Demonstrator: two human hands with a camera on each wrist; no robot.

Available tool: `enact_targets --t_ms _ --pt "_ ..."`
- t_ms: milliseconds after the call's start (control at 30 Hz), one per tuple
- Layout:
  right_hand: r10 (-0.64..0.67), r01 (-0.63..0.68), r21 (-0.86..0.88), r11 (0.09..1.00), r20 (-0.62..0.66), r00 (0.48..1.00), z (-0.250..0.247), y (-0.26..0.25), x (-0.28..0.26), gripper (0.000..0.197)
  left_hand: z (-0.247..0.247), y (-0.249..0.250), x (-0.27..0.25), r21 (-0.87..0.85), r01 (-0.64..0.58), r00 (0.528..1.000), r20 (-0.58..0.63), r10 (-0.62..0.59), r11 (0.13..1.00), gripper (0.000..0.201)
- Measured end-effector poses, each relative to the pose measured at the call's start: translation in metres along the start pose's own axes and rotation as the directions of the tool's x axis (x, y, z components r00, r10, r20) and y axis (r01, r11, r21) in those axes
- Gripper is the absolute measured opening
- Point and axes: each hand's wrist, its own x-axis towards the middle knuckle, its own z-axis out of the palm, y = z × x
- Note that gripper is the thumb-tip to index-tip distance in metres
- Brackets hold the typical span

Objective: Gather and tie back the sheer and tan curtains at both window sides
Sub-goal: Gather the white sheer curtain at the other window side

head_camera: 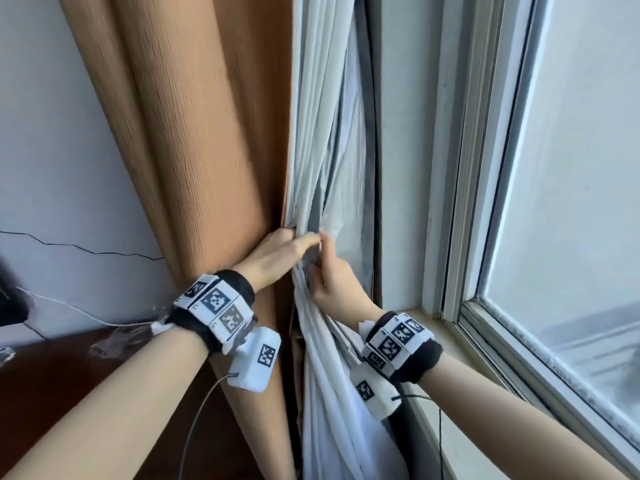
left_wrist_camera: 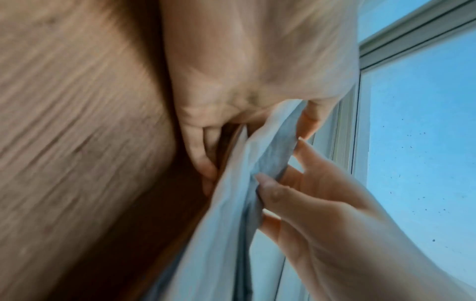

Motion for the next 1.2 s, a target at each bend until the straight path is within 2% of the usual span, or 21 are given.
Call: enact_targets --t_ms 33,100,167,200,267,333,367,400,500,533,633,700,733,833,900,1000,1100,1133,1200 --pt "0.023 -0.025 0.054 0.998 0.031 0.999 0.001 0.001 0.001 0.066 0.000 -0.001 0.001 0.008 -0.008 0.998 -0.063 0.008 1.000 0.039" --pt "0.049 -0.078 0.219 0.973 0.133 0.990 -0.005 0.007 0.005 0.065 0.002 -0.002 0.003 0.162 -0.003 0.976 -0.212 0.038 0.987 0.037" --pt "0.092 -0.179 0.440 0.880 0.211 0.973 -0.018 0.018 0.011 0.057 0.001 -0.004 0.005 0.325 0.030 0.959 -0.277 0.065 0.945 0.035" --pt "0.162 -0.240 0.495 0.835 0.195 0.967 -0.024 0.028 0.016 0.049 0.000 -0.005 0.005 0.388 0.048 0.954 -0.291 0.073 0.920 0.035" --pt "0.372 -0.351 0.487 0.800 0.057 0.926 -0.032 0.052 0.025 0.034 -0.005 -0.007 0.006 0.448 0.066 0.951 -0.300 0.080 0.891 0.035" --pt "0.545 -0.464 0.380 0.800 -0.139 0.827 -0.038 0.083 0.036 0.028 -0.010 -0.009 0.006 0.464 0.062 0.949 -0.303 0.092 0.883 0.034" --pt "0.598 -0.530 0.304 0.792 -0.207 0.775 -0.040 0.097 0.041 0.035 -0.012 -0.009 0.004 0.474 0.049 0.948 -0.300 0.109 0.879 0.032" --pt "0.621 -0.578 0.230 0.783 -0.238 0.747 -0.041 0.109 0.046 0.050 -0.013 -0.011 0.004 0.482 0.031 0.948 -0.291 0.127 0.875 0.029" --pt "0.629 -0.612 0.147 0.778 -0.187 0.755 -0.034 0.130 0.061 0.091 -0.021 -0.017 0.003 0.485 -0.004 0.949 -0.273 0.155 0.875 0.027" --pt "0.643 -0.622 0.165 0.765 -0.150 0.751 -0.031 0.134 0.065 0.101 -0.022 -0.018 0.003 0.485 -0.004 0.950 -0.271 0.155 0.875 0.029" --pt "0.686 -0.617 0.377 0.691 -0.074 0.724 -0.022 0.147 0.085 0.119 -0.029 -0.022 0.004 0.486 0.026 0.951 -0.280 0.128 0.874 0.039" --pt "0.681 -0.594 0.452 0.666 -0.043 0.731 -0.020 0.157 0.098 0.133 -0.031 -0.026 0.005 0.490 0.035 0.949 -0.288 0.124 0.871 0.041" --pt "0.664 -0.586 0.444 0.678 -0.027 0.747 -0.020 0.161 0.103 0.128 -0.032 -0.028 0.006 0.491 0.039 0.949 -0.292 0.122 0.871 0.040" --pt "0.601 -0.561 0.338 0.756 -0.017 0.799 -0.017 0.172 0.114 0.069 -0.029 -0.031 0.008 0.477 0.062 0.938 -0.327 0.111 0.877 0.030" --pt "0.567 -0.536 0.239 0.810 -0.080 0.820 -0.016 0.178 0.116 0.045 -0.022 -0.027 0.007 0.469 0.094 0.923 -0.372 0.101 0.878 0.021" --pt "0.588 -0.540 0.260 0.800 -0.163 0.792 -0.021 0.184 0.115 0.030 -0.012 -0.021 0.007 0.508 0.174 0.874 -0.474 0.105 0.844 0.030" --pt "0.658 -0.545 0.428 0.720 -0.176 0.732 -0.030 0.171 0.094 0.034 -0.004 -0.019 0.013 0.520 0.228 0.848 -0.521 0.094 0.823 0.030" --pt "0.648 -0.539 0.410 0.736 -0.198 0.735 -0.033 0.159 0.083 0.031 -0.003 -0.019 0.015 0.524 0.235 0.844 -0.528 0.095 0.819 0.029" --pt "0.574 -0.511 0.276 0.814 -0.249 0.780 -0.042 0.127 0.053 0.024 0.002 -0.017 0.019 0.534 0.237 0.843 -0.529 0.102 0.811 0.027"
